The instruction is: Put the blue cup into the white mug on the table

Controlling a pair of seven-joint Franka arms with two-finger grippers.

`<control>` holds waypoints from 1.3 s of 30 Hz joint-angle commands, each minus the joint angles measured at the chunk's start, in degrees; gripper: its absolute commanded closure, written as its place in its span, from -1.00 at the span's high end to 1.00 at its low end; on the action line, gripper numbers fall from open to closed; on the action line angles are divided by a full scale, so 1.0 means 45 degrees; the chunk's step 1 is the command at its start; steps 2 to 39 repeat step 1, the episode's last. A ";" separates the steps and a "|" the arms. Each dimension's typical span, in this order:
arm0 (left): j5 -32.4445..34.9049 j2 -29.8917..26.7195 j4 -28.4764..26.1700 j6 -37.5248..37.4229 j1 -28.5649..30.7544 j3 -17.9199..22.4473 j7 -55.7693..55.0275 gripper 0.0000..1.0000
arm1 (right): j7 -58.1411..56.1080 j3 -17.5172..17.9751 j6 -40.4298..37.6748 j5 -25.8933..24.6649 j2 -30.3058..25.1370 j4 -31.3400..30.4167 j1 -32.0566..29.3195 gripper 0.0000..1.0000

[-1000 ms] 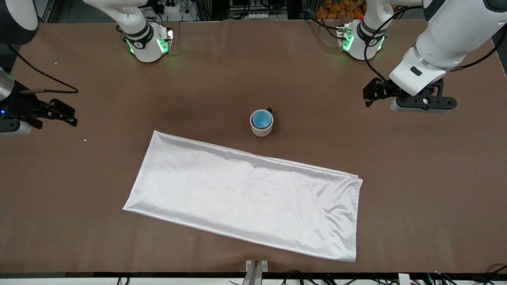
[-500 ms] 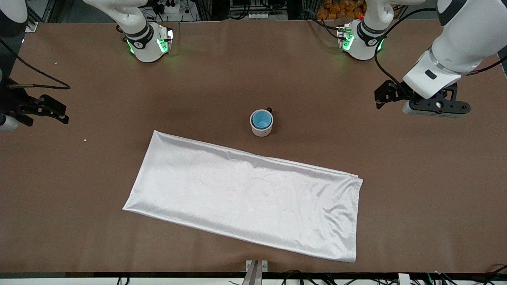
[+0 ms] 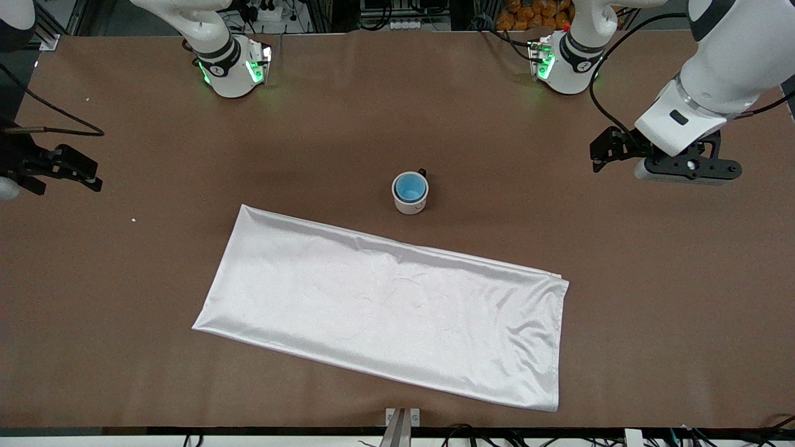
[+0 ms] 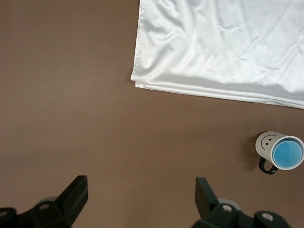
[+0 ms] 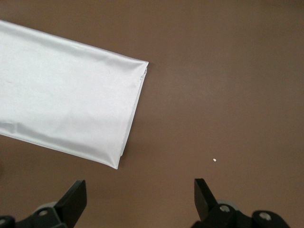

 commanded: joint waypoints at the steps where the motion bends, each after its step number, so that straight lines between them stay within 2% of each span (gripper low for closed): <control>1: 0.0204 0.0125 0.0310 -0.0144 0.0081 -0.0064 0.0123 1.00 | -0.0180 0.0086 -0.0087 -0.0050 -0.0142 0.0041 -0.0094 1.00; 39: 0.0204 0.0125 0.0310 -0.0144 0.0081 -0.0064 0.0123 1.00 | -0.0180 0.0086 -0.0087 -0.0050 -0.0142 0.0041 -0.0094 1.00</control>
